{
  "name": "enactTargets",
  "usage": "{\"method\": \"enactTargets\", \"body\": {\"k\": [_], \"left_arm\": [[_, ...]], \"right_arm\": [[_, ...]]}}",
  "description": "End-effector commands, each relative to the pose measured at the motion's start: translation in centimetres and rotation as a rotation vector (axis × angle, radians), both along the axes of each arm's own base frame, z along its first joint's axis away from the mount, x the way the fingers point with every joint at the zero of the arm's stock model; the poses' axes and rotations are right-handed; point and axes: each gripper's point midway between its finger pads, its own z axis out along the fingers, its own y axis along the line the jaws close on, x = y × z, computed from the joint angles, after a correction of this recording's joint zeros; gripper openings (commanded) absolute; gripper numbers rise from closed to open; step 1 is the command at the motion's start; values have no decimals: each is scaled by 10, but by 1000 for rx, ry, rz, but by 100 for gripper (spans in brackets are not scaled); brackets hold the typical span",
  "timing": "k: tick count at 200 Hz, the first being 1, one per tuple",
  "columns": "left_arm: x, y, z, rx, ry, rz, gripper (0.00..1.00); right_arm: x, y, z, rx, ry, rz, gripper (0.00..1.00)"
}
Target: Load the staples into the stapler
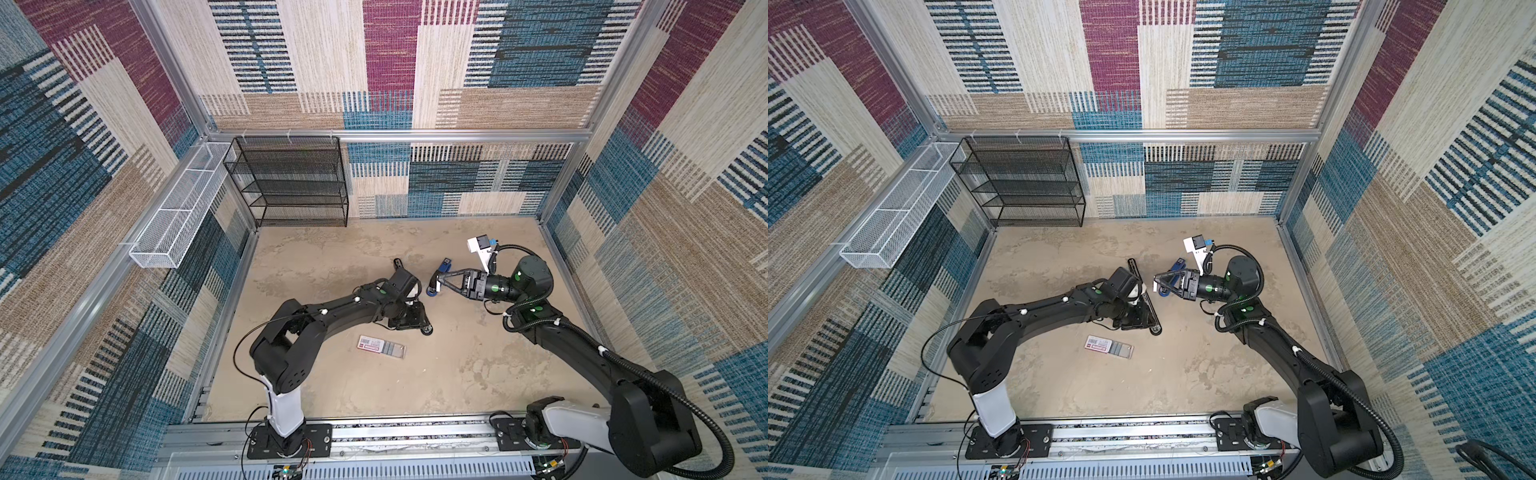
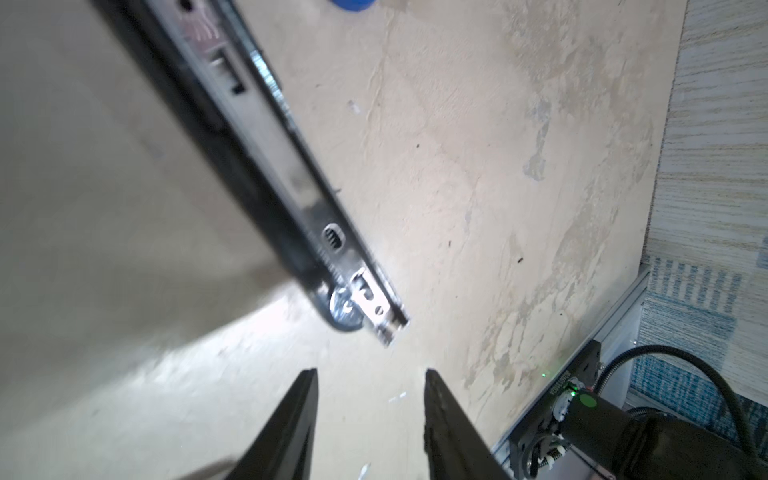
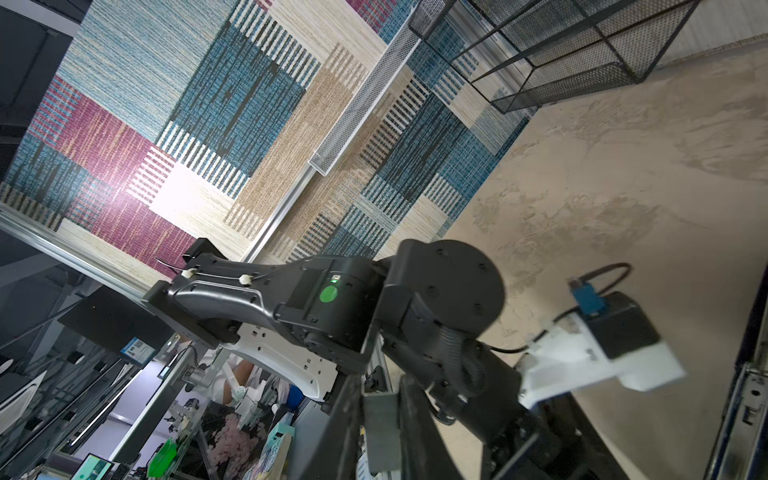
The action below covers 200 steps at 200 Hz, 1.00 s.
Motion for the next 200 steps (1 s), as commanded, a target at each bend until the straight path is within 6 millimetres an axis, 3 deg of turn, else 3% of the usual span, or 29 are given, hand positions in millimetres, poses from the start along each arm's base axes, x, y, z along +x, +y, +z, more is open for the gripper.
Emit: {"method": "enactTargets", "body": {"k": [1, 37, 75, 122, 200], "left_arm": [[-1, 39, 2, 47, -33, 108, 45], [-13, 97, 24, 96, -122, 222, 45], [-19, 120, 45, 92, -193, 272, 46], [-23, 114, 54, 7, -214, 271, 47], [-30, 112, 51, -40, -196, 276, 47]], "right_arm": [[8, 1, -8, -33, 4, -16, 21], [35, 0, -26, -134, 16, -104, 21], [66, -7, -52, -288, 24, -233, 21], [94, 1, -83, -508, 14, -360, 21], [111, 26, -146, -794, 29, -420, 20]]}}
